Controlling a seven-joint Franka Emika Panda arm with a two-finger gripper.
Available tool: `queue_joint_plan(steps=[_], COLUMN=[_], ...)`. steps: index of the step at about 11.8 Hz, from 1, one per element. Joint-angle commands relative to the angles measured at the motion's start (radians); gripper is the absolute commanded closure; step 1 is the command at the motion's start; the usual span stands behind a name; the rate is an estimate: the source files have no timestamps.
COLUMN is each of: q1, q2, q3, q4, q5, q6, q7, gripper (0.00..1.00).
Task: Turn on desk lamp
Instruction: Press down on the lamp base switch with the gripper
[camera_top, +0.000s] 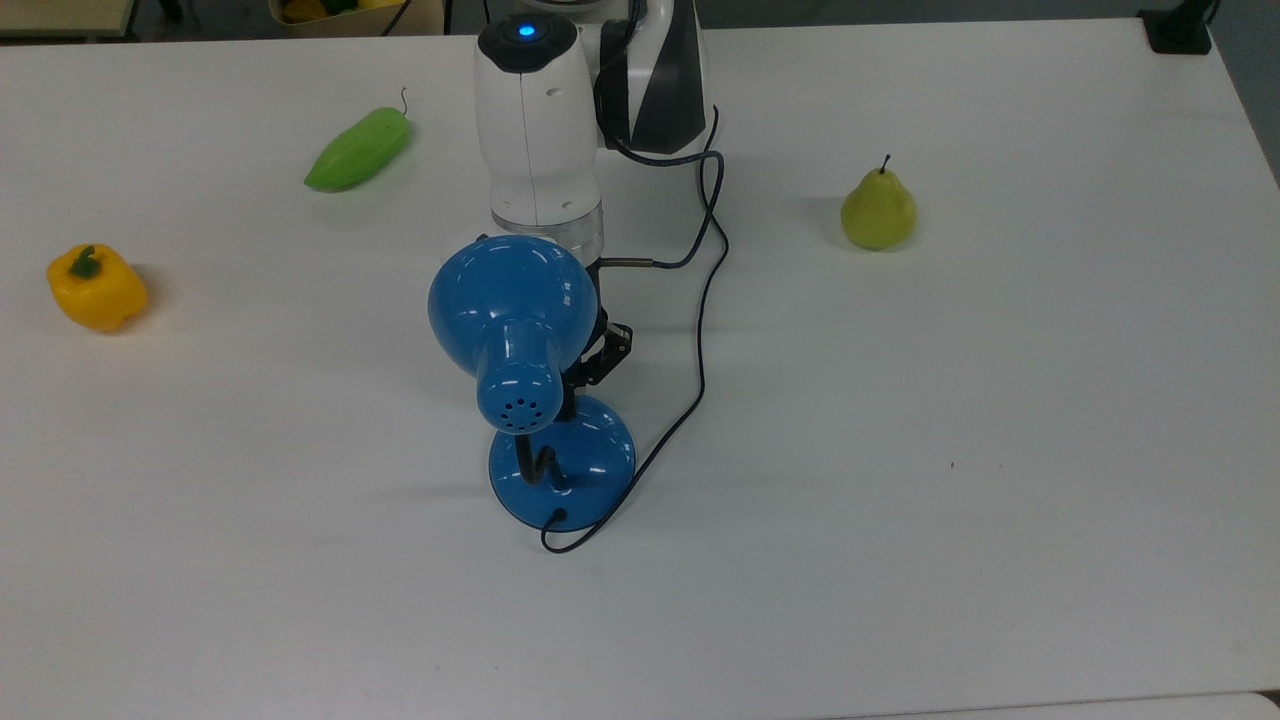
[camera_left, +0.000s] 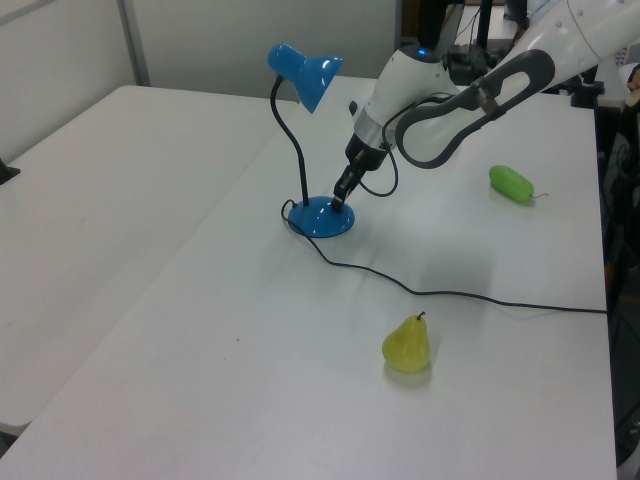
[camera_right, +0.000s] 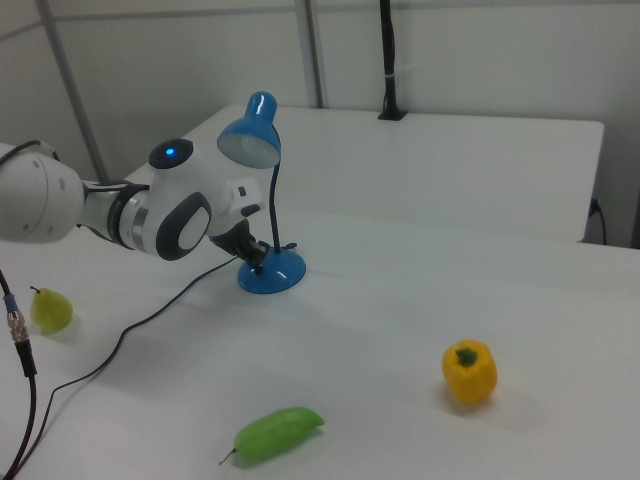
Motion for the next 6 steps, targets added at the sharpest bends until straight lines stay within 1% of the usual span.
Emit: queue_joint_plan(steps=[1,4,6], q1=[0.006,0.006,0.006], q2=[0.018,0.023,0.038], q3=[0.0,0.0,0.0], q4=[0.018,0.018,0.04], q5=[0.007,0.002,0.004], q6=[0.021,0.021,0.021], q7=[0.015,0.015,0.015], gripper=[1.0,1.0,1.0])
